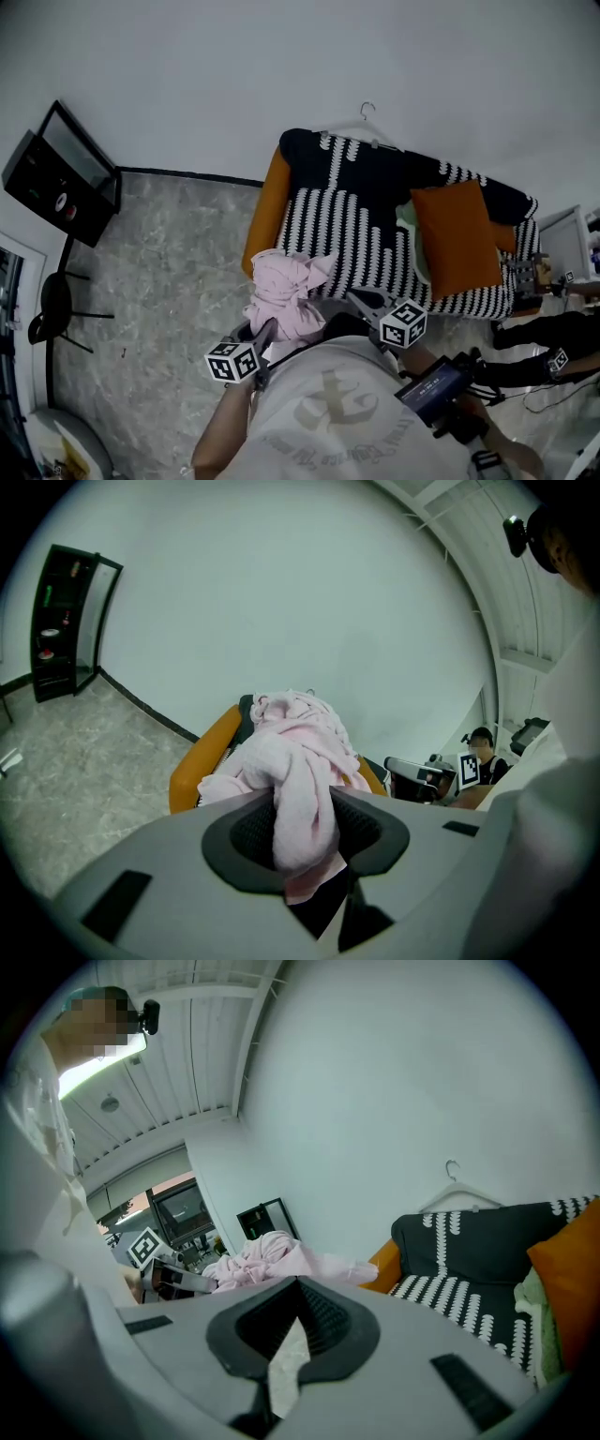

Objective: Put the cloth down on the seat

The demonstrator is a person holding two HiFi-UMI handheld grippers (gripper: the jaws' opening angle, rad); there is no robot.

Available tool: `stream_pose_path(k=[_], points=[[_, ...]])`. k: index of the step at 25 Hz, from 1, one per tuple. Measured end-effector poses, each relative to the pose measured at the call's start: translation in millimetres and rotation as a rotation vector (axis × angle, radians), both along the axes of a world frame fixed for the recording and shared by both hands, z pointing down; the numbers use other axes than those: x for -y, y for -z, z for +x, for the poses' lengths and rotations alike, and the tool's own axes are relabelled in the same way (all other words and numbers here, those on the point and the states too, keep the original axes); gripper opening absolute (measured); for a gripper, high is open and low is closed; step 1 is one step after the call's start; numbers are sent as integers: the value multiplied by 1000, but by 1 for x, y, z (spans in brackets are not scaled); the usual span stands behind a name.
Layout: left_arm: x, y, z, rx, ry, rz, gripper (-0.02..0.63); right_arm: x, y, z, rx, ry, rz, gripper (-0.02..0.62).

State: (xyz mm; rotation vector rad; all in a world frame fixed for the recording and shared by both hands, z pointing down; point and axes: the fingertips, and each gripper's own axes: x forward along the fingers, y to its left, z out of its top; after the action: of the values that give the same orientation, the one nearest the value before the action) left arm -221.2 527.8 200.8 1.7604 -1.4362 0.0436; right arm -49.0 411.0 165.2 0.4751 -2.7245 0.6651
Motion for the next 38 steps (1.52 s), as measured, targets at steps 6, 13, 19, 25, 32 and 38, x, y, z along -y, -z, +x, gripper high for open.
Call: stream_pose_path(k=[6,13,19,25,32,38], points=[[5,-6,-1,6,15,-25,141,7,-15,-4,-15,10,-34,15],[25,-17,9,-1,8,-70,141,22,-28,-2,-31,33,-58,15],[82,-23,35,-3,-10,-118,141,80,-45,28,-36,9,-108,15],[127,-22,47,33,-41,-132,141,126,-47,47,-30,-26,-115,15],[197,-22,82,56,-29,-155,141,192,-53,87,-3,-32,-151,15],[221,-30,90,77,-9,-191,141,215,-55,103,-5,-14,-164,15]])
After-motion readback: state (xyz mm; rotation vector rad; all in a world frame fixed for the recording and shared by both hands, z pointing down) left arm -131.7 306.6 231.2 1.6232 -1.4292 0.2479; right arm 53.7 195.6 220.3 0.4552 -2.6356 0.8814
